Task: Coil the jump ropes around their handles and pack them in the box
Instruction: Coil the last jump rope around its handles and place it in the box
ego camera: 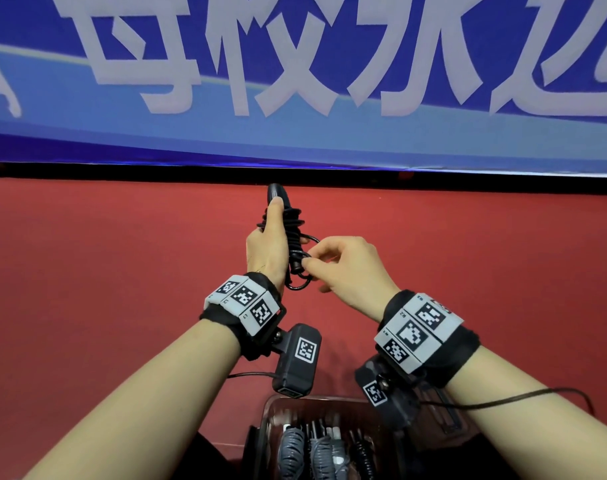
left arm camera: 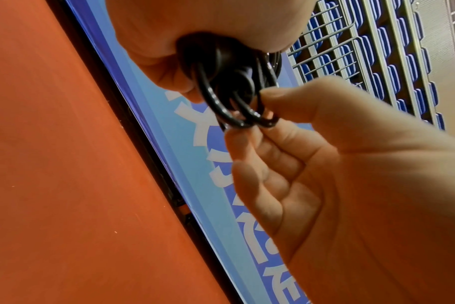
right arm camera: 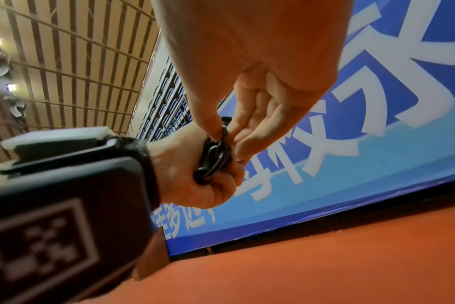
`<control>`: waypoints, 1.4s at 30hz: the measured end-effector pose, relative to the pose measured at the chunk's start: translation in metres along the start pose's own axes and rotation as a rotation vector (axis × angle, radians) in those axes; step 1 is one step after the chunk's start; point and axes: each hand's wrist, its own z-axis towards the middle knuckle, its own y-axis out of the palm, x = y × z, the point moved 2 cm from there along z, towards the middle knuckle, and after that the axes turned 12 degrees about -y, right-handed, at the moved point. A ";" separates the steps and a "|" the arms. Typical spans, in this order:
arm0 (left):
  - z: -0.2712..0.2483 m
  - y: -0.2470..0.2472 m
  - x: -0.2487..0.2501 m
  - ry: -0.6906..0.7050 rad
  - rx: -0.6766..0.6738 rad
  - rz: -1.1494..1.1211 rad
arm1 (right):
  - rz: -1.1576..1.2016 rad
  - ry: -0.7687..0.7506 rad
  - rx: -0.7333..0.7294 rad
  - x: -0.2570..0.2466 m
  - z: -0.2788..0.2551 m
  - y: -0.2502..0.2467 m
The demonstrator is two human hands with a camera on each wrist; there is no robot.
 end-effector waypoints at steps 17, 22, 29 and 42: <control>0.004 0.002 -0.011 -0.017 0.233 0.097 | -0.232 -0.110 0.072 0.009 0.000 0.017; 0.004 -0.002 -0.007 -0.036 0.209 0.174 | -0.068 -0.075 0.052 0.011 0.001 0.011; 0.002 0.003 -0.006 -0.096 0.034 -0.054 | 0.080 0.031 -0.022 0.011 0.003 0.008; 0.005 0.009 -0.005 -0.153 -0.039 -0.196 | -0.351 -0.222 0.190 0.006 0.005 0.001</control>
